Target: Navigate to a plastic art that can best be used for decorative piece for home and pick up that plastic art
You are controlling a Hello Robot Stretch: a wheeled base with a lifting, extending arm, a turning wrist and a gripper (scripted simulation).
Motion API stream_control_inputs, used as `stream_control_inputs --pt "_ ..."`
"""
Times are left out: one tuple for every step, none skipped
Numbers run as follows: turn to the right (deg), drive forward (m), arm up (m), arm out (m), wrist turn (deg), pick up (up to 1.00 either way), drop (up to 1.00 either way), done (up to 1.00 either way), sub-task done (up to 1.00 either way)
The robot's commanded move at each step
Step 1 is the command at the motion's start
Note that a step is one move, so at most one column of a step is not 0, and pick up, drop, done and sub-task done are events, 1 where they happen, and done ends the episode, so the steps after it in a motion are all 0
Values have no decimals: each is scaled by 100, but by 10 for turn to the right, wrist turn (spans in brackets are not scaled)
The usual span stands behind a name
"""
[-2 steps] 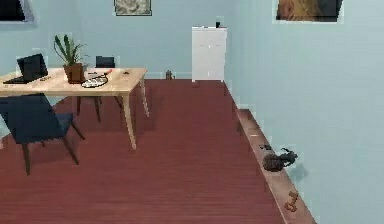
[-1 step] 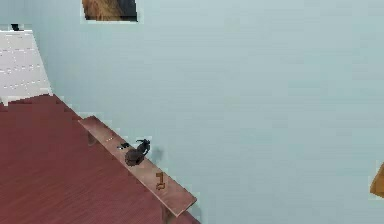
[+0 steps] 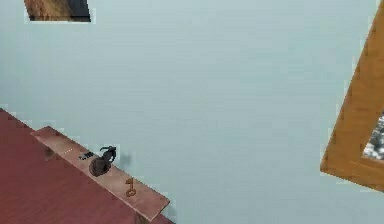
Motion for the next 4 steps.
stream_control_inputs --pt "0 35 0 0 0 0 0 0 0" --pt "-450 0 0 0 0 0 0 0 0" --pt "-450 0 0 0 0 0 0 0 0" --pt "-360 0 0 0 0 0 0 0 0"
